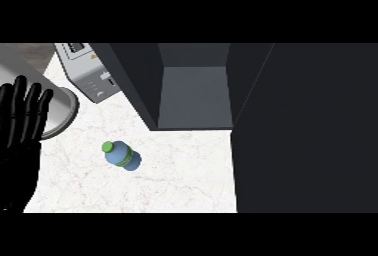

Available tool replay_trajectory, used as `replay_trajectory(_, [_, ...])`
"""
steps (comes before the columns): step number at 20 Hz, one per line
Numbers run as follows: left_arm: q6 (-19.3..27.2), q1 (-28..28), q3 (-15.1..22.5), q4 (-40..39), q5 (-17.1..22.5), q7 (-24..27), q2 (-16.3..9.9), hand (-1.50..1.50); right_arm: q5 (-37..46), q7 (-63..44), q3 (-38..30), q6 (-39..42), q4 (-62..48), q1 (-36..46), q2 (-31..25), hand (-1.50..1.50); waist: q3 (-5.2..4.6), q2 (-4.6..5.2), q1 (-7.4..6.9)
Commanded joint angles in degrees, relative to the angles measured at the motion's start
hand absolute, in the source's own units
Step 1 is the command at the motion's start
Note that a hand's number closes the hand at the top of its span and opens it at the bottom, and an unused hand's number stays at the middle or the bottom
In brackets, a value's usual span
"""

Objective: Pick up the bottled water, place it into the cabinet and close the cabinet

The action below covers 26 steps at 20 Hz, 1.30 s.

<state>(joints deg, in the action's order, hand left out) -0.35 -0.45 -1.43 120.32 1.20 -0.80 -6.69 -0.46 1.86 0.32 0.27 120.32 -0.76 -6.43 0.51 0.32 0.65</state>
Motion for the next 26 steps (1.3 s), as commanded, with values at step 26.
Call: replay_trajectory(26, [-2.0,14.3,6.0,7.9,2.7,-13.3,3.6,-1.50,-11.7,-10.8,9.2,10.4,26.8,-35.9,2.0,-1.50,-0.51,-0.51,-0.04])
